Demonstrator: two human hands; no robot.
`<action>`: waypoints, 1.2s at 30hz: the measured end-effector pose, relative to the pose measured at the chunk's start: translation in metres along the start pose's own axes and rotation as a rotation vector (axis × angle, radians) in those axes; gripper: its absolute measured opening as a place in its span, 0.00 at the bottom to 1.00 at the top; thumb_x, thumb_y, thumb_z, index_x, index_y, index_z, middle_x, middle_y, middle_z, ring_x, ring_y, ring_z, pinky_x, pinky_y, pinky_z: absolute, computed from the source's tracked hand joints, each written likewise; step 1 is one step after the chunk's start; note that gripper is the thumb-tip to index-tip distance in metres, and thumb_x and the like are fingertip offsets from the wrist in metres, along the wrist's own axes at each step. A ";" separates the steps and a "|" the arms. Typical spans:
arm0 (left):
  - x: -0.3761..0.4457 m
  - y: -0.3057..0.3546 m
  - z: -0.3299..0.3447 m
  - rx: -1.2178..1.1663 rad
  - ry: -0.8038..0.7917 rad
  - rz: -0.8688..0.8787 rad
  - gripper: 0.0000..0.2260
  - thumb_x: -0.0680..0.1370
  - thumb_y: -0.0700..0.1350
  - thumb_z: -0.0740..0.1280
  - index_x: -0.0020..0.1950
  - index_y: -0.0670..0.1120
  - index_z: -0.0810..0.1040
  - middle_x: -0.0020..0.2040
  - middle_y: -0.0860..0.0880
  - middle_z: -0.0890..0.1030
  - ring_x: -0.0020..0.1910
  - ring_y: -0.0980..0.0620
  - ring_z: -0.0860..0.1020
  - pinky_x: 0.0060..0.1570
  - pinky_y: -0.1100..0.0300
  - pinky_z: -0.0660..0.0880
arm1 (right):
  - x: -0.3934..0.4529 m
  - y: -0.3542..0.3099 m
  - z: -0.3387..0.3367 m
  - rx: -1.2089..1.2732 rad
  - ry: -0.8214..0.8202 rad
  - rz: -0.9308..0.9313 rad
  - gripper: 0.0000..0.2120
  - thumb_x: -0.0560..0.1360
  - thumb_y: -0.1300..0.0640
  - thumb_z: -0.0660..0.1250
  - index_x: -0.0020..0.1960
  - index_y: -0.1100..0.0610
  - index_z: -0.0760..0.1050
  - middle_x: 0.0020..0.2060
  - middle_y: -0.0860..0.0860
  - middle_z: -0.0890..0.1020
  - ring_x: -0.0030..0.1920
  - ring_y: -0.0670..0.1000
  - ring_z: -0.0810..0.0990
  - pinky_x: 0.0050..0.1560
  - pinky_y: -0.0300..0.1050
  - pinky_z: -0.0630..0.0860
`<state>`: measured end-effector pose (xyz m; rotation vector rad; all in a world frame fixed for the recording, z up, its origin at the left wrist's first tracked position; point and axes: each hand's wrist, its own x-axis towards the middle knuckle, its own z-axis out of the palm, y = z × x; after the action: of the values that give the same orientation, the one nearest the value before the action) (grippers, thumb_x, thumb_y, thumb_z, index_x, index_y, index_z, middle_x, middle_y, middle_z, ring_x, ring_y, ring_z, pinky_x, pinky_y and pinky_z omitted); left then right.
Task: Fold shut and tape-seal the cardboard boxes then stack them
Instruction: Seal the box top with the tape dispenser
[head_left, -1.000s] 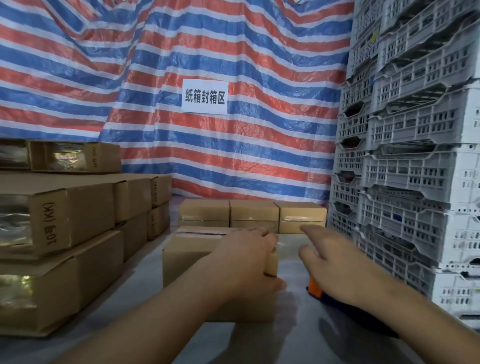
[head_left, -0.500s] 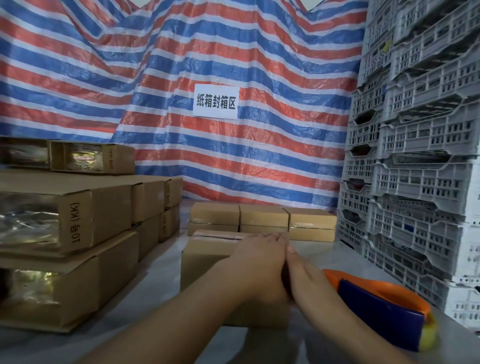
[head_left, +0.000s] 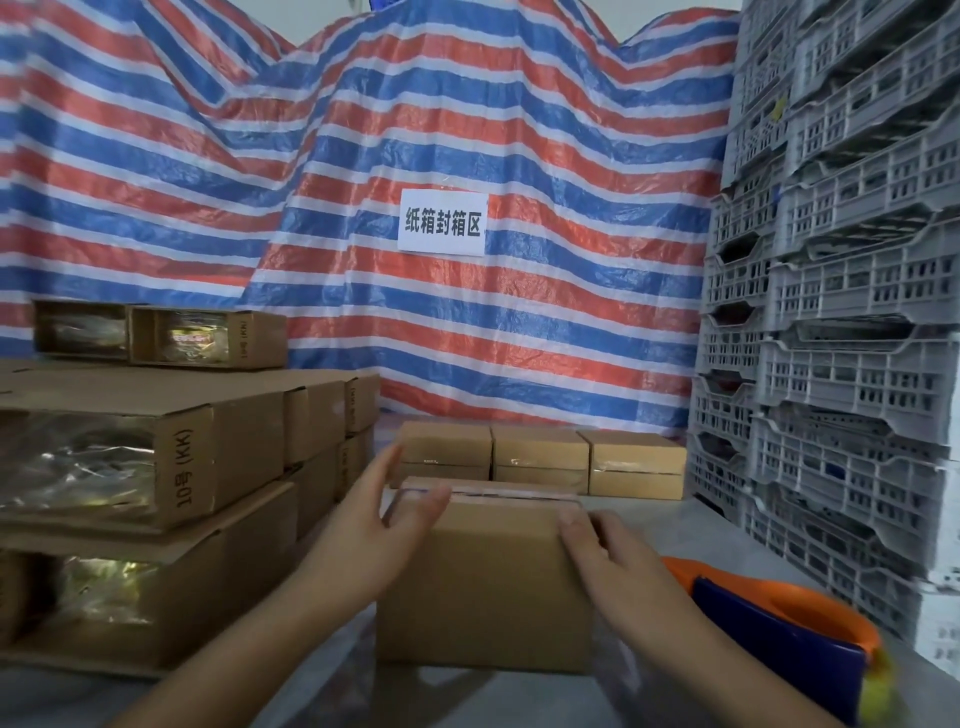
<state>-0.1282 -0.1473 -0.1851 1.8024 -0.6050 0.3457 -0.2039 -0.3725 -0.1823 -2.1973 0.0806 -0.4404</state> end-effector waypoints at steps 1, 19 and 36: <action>-0.003 -0.007 0.002 -0.012 -0.005 -0.062 0.35 0.65 0.74 0.64 0.71 0.68 0.63 0.65 0.68 0.71 0.68 0.59 0.69 0.62 0.60 0.70 | 0.002 0.000 0.000 0.002 0.015 -0.001 0.24 0.80 0.36 0.52 0.69 0.47 0.68 0.59 0.46 0.75 0.54 0.42 0.74 0.49 0.40 0.72; 0.023 0.013 0.002 -0.270 -0.033 -0.554 0.26 0.71 0.69 0.66 0.61 0.53 0.76 0.53 0.47 0.84 0.51 0.46 0.82 0.53 0.48 0.77 | 0.047 -0.009 0.004 0.349 -0.070 0.183 0.27 0.73 0.29 0.61 0.64 0.46 0.74 0.51 0.47 0.83 0.51 0.50 0.81 0.49 0.48 0.77; 0.024 -0.023 0.011 -0.630 0.144 -0.659 0.14 0.75 0.56 0.71 0.58 0.52 0.82 0.50 0.41 0.85 0.49 0.40 0.84 0.56 0.43 0.78 | 0.072 0.018 0.035 0.813 0.019 0.407 0.19 0.79 0.43 0.64 0.63 0.55 0.75 0.53 0.63 0.84 0.55 0.65 0.82 0.63 0.64 0.75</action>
<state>-0.0959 -0.1580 -0.1940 1.2541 0.0177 -0.1582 -0.1232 -0.3727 -0.1958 -1.3318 0.2973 -0.2039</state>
